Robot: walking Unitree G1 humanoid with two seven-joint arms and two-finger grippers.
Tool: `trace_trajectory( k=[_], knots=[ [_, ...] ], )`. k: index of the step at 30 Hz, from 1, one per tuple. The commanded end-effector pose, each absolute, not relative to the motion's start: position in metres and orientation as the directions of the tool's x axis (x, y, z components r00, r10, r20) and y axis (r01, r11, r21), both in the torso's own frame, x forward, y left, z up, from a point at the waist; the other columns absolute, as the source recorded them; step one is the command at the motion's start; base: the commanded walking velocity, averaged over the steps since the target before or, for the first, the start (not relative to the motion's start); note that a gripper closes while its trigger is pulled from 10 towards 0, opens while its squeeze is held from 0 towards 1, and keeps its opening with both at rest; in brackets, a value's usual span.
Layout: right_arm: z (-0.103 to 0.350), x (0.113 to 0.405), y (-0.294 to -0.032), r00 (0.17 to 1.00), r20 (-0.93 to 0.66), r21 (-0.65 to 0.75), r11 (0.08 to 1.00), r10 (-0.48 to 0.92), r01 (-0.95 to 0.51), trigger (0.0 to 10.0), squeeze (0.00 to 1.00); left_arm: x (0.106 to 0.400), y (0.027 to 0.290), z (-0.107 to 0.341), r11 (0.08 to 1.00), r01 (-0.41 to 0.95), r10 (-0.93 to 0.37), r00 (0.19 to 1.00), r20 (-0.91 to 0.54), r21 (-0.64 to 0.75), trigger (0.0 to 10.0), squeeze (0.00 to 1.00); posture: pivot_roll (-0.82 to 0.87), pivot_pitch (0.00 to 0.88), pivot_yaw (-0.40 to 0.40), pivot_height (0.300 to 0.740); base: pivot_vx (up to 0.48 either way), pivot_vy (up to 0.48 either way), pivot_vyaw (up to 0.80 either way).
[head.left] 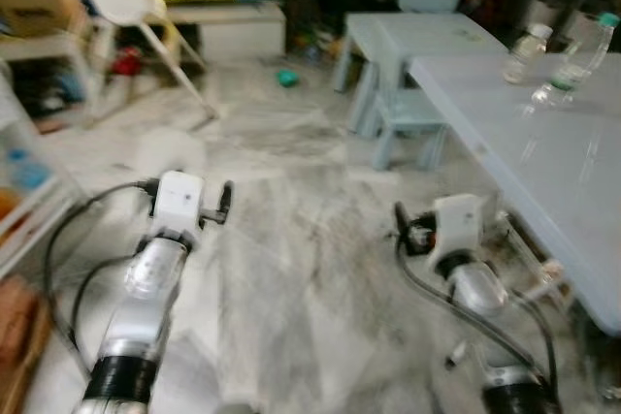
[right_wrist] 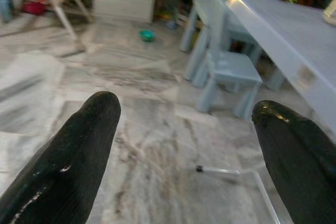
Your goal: Restocking fridge
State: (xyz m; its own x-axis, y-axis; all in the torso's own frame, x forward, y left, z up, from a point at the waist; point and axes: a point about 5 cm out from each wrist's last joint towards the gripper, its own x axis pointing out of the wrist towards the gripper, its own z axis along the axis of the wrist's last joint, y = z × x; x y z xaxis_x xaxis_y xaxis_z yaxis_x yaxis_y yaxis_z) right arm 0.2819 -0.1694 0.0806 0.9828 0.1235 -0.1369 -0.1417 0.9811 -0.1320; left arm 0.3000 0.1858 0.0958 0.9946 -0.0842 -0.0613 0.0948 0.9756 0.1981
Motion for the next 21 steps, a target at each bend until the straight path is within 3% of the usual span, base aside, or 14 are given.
trace_trajectory(
  k=[1, 9, 12, 19, 21],
  knots=[
    [0.088, 0.284, -0.178, 0.989, -0.109, -0.148, 0.983, 0.097, -0.112, 10.0, 0.00, 0.302, 0.180, 0.099, 0.977, 0.097, -0.091, 0.995, -0.040, 0.188, 10.0, 0.00, 0.01, 0.000, -0.039, 0.740, 0.480, 0.000, 0.00],
    [0.112, 0.285, -0.169, 0.989, 0.053, -0.103, 0.986, 0.136, -0.130, 10.0, 0.00, 0.307, 0.190, 0.116, 0.992, 0.043, -0.051, 0.997, 0.059, 0.119, 10.0, 0.00, 0.00, 0.000, -0.039, 0.740, 0.408, 0.211, -0.38],
    [0.114, 0.286, -0.168, 0.987, 0.065, -0.078, 0.987, 0.149, -0.144, 10.0, 0.00, 0.306, 0.191, 0.115, 0.997, 0.043, -0.048, 0.997, 0.066, 0.070, 10.0, 0.00, 0.00, 0.000, -0.039, 0.740, 0.380, 0.292, -0.51],
    [0.120, 0.291, -0.169, 0.990, 0.089, -0.065, 0.993, 0.108, -0.102, 10.0, 0.00, 0.308, 0.192, 0.116, 0.997, 0.037, -0.043, 0.996, 0.083, 0.072, 10.0, 0.00, -0.01, 0.000, -0.026, 0.740, 0.380, 0.290, 0.00],
    [0.119, 0.291, -0.169, 0.990, 0.090, -0.061, 0.993, 0.109, -0.104, 10.0, 0.00, 0.310, 0.192, 0.118, 0.996, 0.041, -0.048, 0.995, 0.087, 0.075, 10.0, 0.00, -0.01, 0.000, -0.022, 0.740, 0.412, 0.240, -0.80]
  ],
)
